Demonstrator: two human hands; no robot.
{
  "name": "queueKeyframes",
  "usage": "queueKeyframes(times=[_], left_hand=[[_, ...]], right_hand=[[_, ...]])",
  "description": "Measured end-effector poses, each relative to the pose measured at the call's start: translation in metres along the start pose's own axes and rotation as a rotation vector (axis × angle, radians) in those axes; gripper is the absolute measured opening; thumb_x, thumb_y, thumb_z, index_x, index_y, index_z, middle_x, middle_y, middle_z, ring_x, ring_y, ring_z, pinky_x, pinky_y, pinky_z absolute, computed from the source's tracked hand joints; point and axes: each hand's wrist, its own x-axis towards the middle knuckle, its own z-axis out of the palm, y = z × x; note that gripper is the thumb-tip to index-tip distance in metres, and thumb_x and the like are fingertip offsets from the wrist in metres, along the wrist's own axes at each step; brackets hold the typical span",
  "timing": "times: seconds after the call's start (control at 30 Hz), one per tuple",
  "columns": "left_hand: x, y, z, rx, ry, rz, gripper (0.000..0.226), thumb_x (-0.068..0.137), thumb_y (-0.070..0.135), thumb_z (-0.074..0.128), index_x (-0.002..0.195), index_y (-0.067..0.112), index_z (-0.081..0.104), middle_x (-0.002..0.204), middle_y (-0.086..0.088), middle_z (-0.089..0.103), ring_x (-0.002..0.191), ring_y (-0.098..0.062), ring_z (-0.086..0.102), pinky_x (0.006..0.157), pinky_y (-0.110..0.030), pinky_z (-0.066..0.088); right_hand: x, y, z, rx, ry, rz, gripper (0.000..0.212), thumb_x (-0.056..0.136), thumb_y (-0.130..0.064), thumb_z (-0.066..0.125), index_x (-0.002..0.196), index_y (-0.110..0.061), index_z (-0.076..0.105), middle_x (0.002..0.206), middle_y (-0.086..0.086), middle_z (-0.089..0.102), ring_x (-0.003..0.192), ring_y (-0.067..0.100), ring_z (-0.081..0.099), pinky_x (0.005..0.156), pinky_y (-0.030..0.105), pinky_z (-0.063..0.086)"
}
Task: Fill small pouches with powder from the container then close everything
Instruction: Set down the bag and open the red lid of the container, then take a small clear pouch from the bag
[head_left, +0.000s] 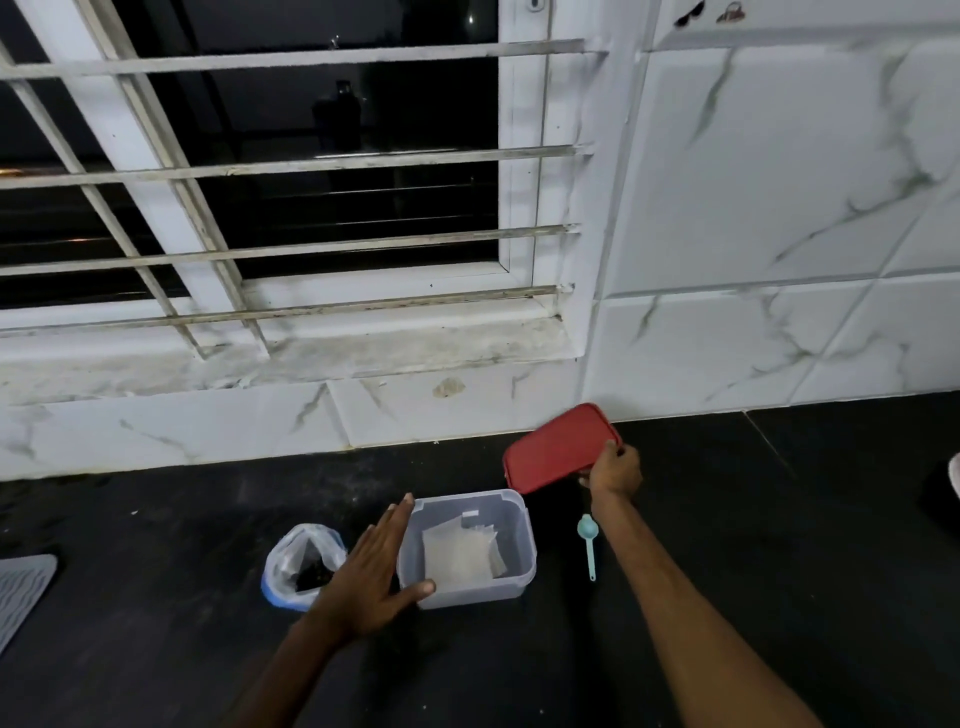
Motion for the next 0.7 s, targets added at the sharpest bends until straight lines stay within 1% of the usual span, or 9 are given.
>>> queueKeyframes(times=[0.07, 0.13, 0.2, 0.3, 0.4, 0.5, 0.57, 0.63, 0.7], left_hand=[[0.0, 0.004, 0.002, 0.041, -0.031, -0.045, 0.105, 0.078, 0.079, 0.044, 0.147, 0.036, -0.022, 0.159, 0.018, -0.019, 0.148, -0.004, -0.015, 0.123, -0.036, 0.0], [0.004, 0.012, 0.006, 0.07, -0.07, -0.097, 0.113, 0.069, 0.09, 0.035, 0.148, 0.032, -0.022, 0.158, 0.014, -0.022, 0.147, -0.007, -0.018, 0.124, -0.038, -0.001], [0.006, 0.02, 0.009, 0.072, -0.093, -0.143, 0.123, 0.06, 0.096, 0.029, 0.149, 0.028, -0.023, 0.157, 0.013, -0.025, 0.147, -0.008, -0.02, 0.123, -0.038, -0.001], [0.009, 0.025, 0.014, 0.052, -0.095, -0.205, 0.126, 0.058, 0.097, 0.028, 0.149, 0.027, -0.023, 0.157, 0.013, -0.027, 0.146, -0.008, -0.02, 0.122, -0.035, -0.003], [0.01, 0.025, 0.016, 0.102, -0.106, -0.216, 0.121, 0.06, 0.096, 0.023, 0.149, 0.03, -0.022, 0.156, 0.013, -0.03, 0.146, -0.009, -0.023, 0.123, -0.037, -0.002], [0.011, 0.027, 0.016, 0.154, -0.127, -0.203, 0.118, 0.058, 0.097, 0.017, 0.149, 0.031, -0.022, 0.154, 0.012, -0.035, 0.144, -0.01, -0.027, 0.119, -0.032, -0.006], [0.011, 0.031, 0.016, 0.165, -0.129, -0.201, 0.118, 0.058, 0.097, 0.016, 0.148, 0.032, -0.022, 0.153, 0.011, -0.036, 0.143, -0.01, -0.028, 0.116, -0.03, -0.007], [0.012, 0.032, 0.014, 0.179, -0.143, -0.202, 0.118, 0.058, 0.097, 0.016, 0.149, 0.031, -0.022, 0.153, 0.011, -0.036, 0.143, -0.011, -0.027, 0.117, -0.031, -0.006], [0.013, 0.034, 0.013, 0.182, -0.155, -0.213, 0.119, 0.058, 0.096, 0.018, 0.148, 0.031, -0.024, 0.152, 0.01, -0.036, 0.144, -0.011, -0.027, 0.117, -0.032, -0.007]], right_hand=[[0.005, 0.012, 0.005, 0.034, -0.082, 0.087, 0.03, 0.101, -0.021, 0.047, 0.117, 0.002, 0.056, 0.098, 0.022, 0.064, 0.057, 0.025, 0.062, 0.039, 0.028, 0.055], [0.013, 0.02, 0.007, 0.081, -0.151, 0.16, 0.028, 0.101, -0.018, 0.05, 0.117, 0.004, 0.057, 0.098, 0.021, 0.062, 0.061, 0.025, 0.062, 0.039, 0.025, 0.054], [0.019, 0.028, 0.01, 0.074, -0.203, 0.196, 0.03, 0.1, -0.016, 0.051, 0.12, 0.007, 0.056, 0.103, 0.023, 0.063, 0.071, 0.029, 0.065, 0.052, 0.029, 0.06], [0.031, 0.037, 0.013, -0.14, -0.266, 0.178, 0.039, 0.099, -0.02, 0.053, 0.126, 0.009, 0.053, 0.112, 0.026, 0.065, 0.078, 0.033, 0.068, 0.077, 0.043, 0.06], [0.038, 0.041, 0.015, -0.364, -0.331, 0.128, 0.049, 0.097, -0.029, 0.055, 0.127, 0.009, 0.05, 0.121, 0.026, 0.061, 0.099, 0.041, 0.065, 0.088, 0.05, 0.055], [0.044, 0.043, 0.015, -0.681, -0.351, 0.024, 0.06, 0.095, -0.039, 0.053, 0.136, 0.005, 0.045, 0.14, 0.024, 0.048, 0.124, 0.042, 0.051, 0.105, 0.046, 0.043], [0.038, 0.039, 0.011, -0.778, -0.366, -0.093, 0.062, 0.098, -0.036, 0.051, 0.144, 0.001, 0.037, 0.152, 0.02, 0.035, 0.135, 0.04, 0.039, 0.11, 0.043, 0.033], [0.025, 0.032, 0.009, -0.67, -0.342, -0.258, 0.053, 0.098, -0.027, 0.053, 0.142, 0.0, 0.041, 0.148, 0.019, 0.04, 0.132, 0.039, 0.042, 0.109, 0.045, 0.036], [0.003, 0.024, 0.009, -0.45, -0.344, -0.499, 0.037, 0.097, -0.018, 0.055, 0.13, -0.004, 0.053, 0.13, 0.014, 0.057, 0.118, 0.031, 0.056, 0.101, 0.044, 0.046]])
